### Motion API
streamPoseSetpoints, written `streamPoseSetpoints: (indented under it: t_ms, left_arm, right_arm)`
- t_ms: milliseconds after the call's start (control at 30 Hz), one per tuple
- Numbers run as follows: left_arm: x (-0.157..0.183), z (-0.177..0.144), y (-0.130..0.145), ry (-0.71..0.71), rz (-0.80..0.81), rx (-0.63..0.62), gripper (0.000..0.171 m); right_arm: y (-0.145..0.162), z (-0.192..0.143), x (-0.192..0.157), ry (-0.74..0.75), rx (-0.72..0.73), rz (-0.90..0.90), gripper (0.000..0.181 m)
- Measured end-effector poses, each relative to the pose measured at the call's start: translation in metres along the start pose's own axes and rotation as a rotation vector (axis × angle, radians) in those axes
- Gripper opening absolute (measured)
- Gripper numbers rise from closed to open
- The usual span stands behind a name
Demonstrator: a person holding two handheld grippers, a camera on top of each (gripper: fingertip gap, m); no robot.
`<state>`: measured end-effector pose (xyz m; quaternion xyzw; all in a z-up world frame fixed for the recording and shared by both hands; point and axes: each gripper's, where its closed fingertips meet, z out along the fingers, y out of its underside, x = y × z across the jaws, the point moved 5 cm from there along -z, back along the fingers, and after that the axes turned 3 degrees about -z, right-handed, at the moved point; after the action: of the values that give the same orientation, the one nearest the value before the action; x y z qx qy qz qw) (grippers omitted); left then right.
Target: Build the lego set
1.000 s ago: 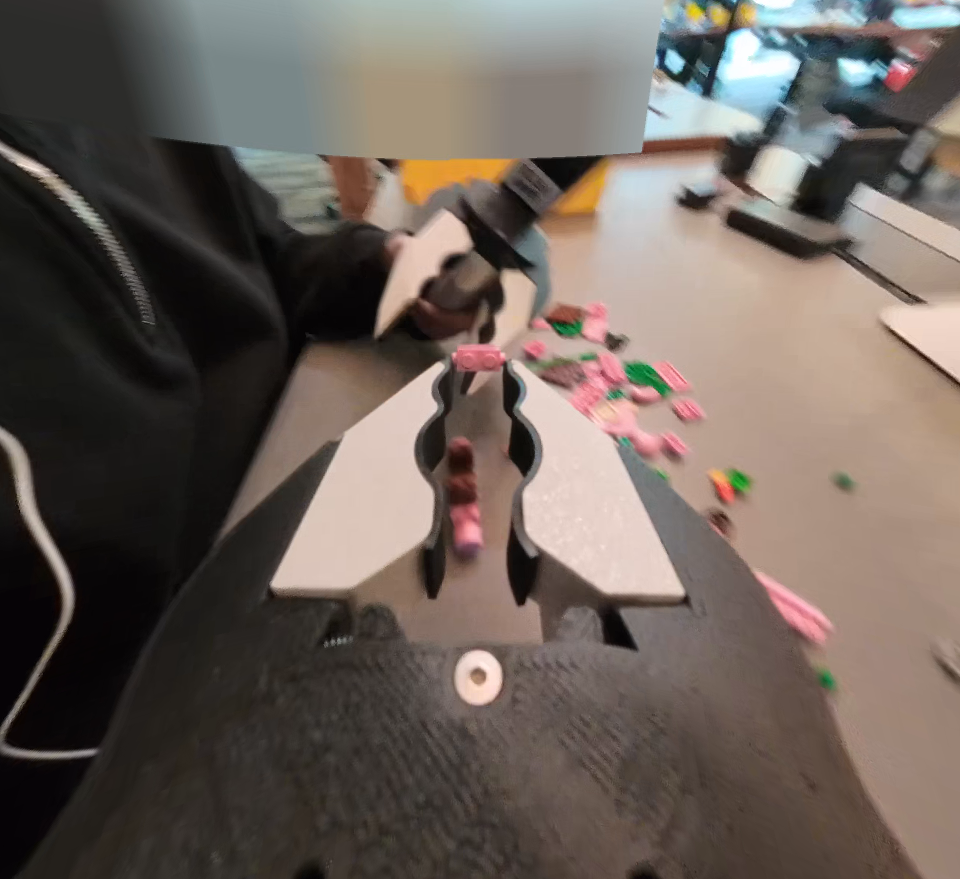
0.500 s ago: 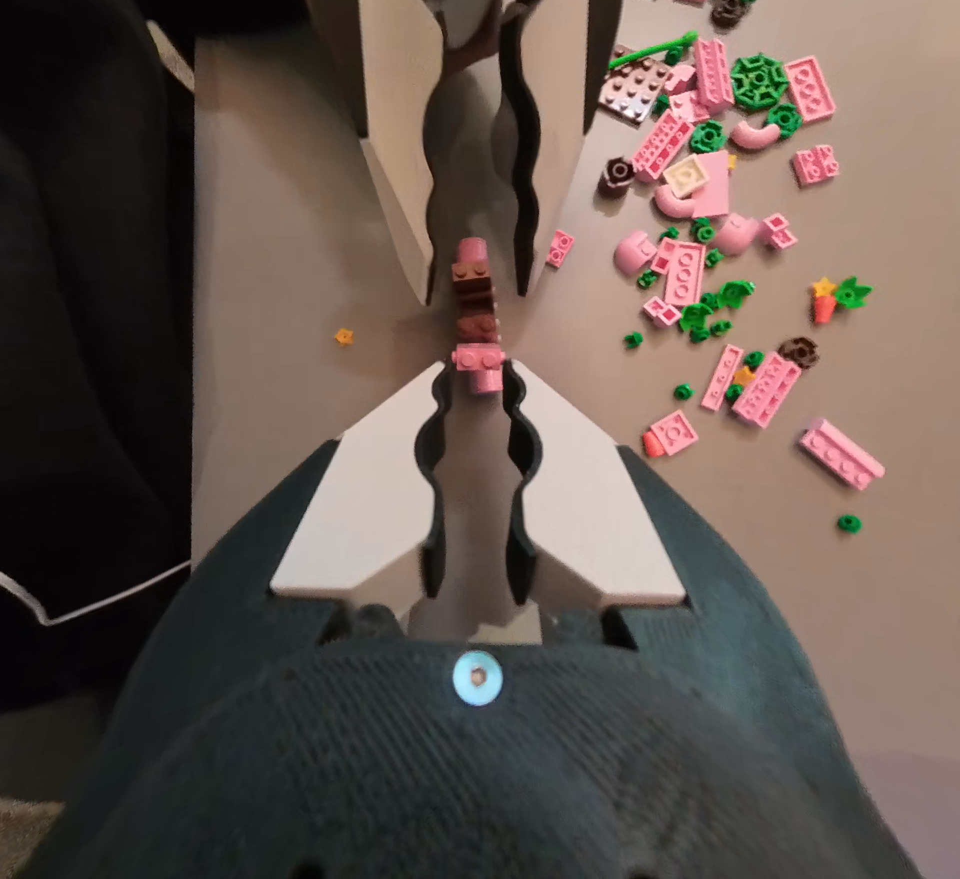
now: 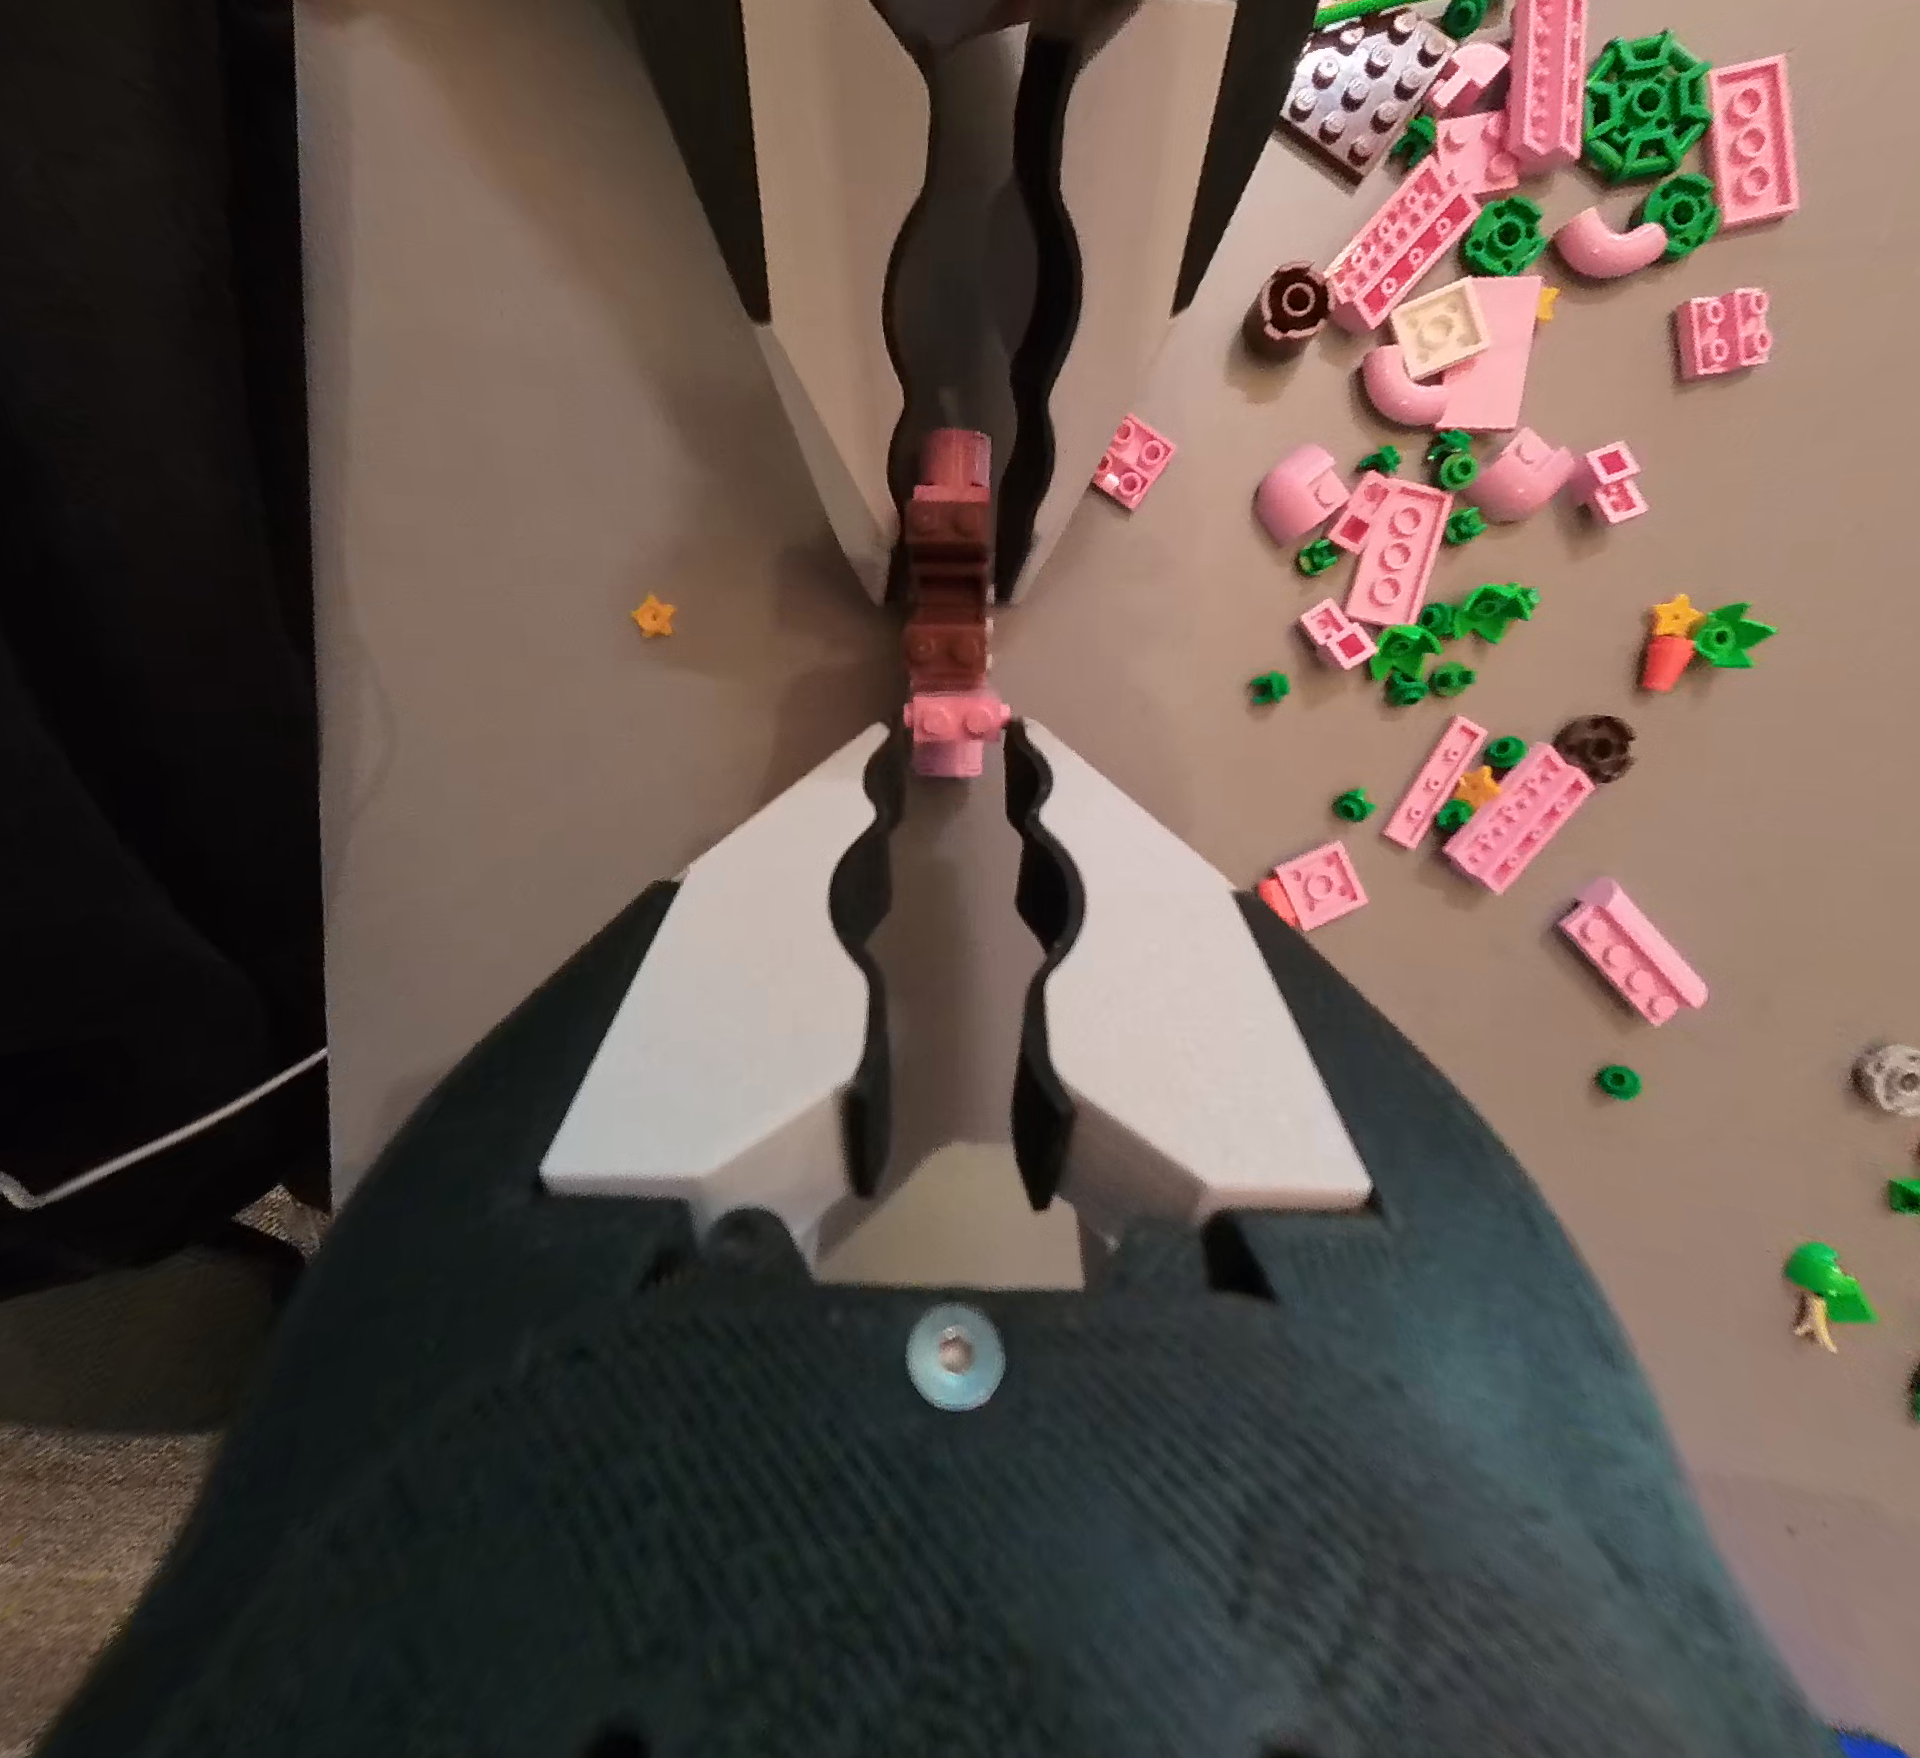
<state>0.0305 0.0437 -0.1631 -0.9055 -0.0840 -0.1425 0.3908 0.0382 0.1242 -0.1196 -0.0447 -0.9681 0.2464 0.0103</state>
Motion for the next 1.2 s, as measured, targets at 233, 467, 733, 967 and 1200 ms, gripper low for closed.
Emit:
streamPoseSetpoints:
  t_ms: [233,467,733,967,1200]
  left_arm:
    - [0.0012,0.0002,0.0004,0.015,-0.008,-0.001,0.021]
    - [0.0017,0.0005,0.0007,0.006,0.004,-0.005,0.022]
    - [0.0018,0.0006,0.0008,0.005,0.007,-0.003,0.021]
    - [0.0019,0.0007,0.0010,0.002,0.008,-0.002,0.021]
    - [0.0020,0.0007,0.0012,-0.001,0.005,-0.001,0.021]
  right_arm:
    - [-0.0015,0.0003,-0.0028,0.002,-0.013,0.012,0.017]
    - [-0.0006,0.0005,-0.0035,0.000,-0.040,0.011,0.018]
    - [-0.0009,0.0008,-0.0039,0.007,-0.074,-0.003,0.017]
    - [-0.0033,0.0017,-0.0048,0.016,-0.113,-0.026,0.017]
    - [-0.0077,0.0038,-0.0040,0.014,-0.139,-0.034,0.018]
